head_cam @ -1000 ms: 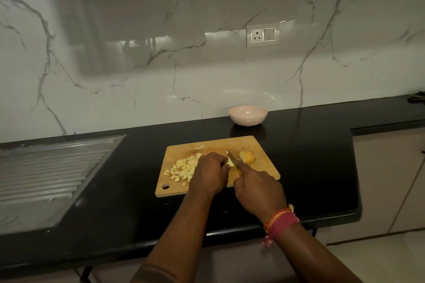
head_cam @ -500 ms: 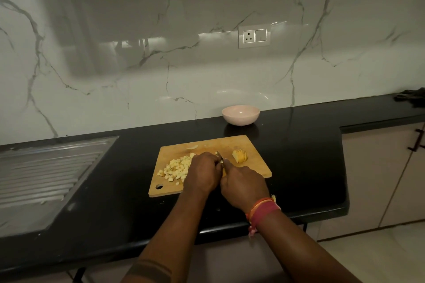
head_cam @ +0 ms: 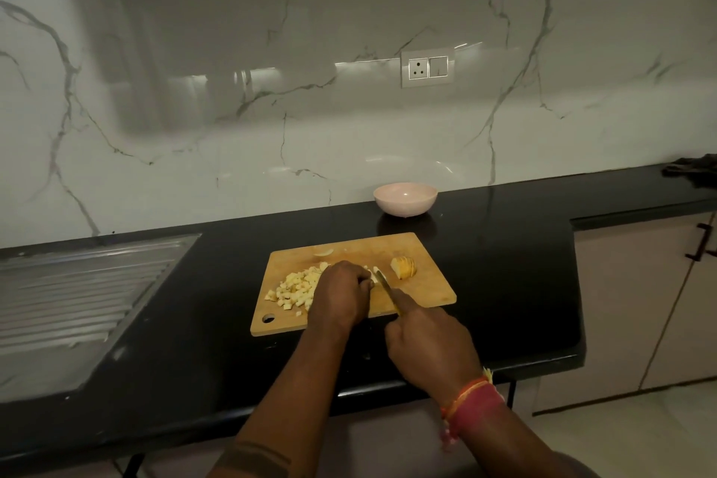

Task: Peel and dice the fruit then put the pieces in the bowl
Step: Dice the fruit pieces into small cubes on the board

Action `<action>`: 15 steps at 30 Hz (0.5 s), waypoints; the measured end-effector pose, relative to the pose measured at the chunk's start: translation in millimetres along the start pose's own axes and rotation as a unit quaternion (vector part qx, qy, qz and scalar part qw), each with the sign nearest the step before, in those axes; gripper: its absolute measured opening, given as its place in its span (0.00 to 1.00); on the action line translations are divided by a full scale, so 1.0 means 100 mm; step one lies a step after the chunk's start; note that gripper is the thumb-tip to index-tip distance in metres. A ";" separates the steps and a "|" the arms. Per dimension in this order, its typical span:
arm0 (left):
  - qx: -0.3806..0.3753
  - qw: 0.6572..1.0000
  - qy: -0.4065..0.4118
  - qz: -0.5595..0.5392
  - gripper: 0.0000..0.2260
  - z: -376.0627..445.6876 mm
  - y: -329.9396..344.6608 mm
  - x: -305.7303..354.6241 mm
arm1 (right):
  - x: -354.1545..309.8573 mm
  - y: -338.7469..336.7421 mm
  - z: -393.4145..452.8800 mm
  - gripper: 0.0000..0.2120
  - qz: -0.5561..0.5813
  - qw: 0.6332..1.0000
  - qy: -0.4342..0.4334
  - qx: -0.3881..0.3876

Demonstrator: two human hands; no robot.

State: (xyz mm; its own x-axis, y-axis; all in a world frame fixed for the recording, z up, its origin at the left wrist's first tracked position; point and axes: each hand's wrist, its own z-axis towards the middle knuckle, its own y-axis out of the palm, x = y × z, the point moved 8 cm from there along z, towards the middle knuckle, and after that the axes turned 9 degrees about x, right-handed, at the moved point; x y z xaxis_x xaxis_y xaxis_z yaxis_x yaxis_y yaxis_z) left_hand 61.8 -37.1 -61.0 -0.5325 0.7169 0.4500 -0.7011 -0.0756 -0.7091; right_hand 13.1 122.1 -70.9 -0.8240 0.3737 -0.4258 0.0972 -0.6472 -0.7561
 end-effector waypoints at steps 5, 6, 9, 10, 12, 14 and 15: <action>0.002 1.000 -0.026 -0.006 0.06 0.00 -0.01 -0.05 | -0.06 0.05 0.09 0.28 -0.002 1.000 -0.008 -0.009; -0.002 0.999 -0.032 -0.007 0.06 -0.01 -0.01 -0.06 | -0.08 0.07 0.12 0.28 -0.006 1.000 -0.012 -0.014; -0.009 0.999 -0.035 -0.010 0.06 -0.02 -0.01 -0.05 | -0.11 0.12 0.18 0.26 -0.020 0.999 -0.019 -0.020; -0.009 0.999 -0.034 -0.012 0.06 -0.02 -0.01 -0.05 | -0.12 0.14 0.18 0.26 -0.024 0.999 -0.020 -0.022; -0.010 0.999 -0.036 -0.018 0.06 -0.01 -0.01 -0.05 | -0.15 0.16 0.21 0.25 -0.030 0.999 -0.026 -0.025; -0.012 0.999 -0.034 -0.018 0.06 -0.01 -0.01 -0.05 | -0.17 0.18 0.24 0.25 -0.032 0.998 -0.032 -0.032; -0.011 0.999 -0.032 -0.018 0.06 -0.01 -0.01 -0.05 | -0.16 0.18 0.26 0.24 -0.030 0.998 -0.032 -0.037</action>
State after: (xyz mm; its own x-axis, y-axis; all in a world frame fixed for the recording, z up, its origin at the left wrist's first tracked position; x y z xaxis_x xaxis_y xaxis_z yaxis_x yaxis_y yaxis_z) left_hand 65.5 -40.0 -63.0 -0.5370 0.6735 0.5079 -0.7094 -0.0348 -0.7039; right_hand 13.9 86.8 -64.7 -0.8638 0.3647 -0.3477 0.0860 -0.5731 -0.8150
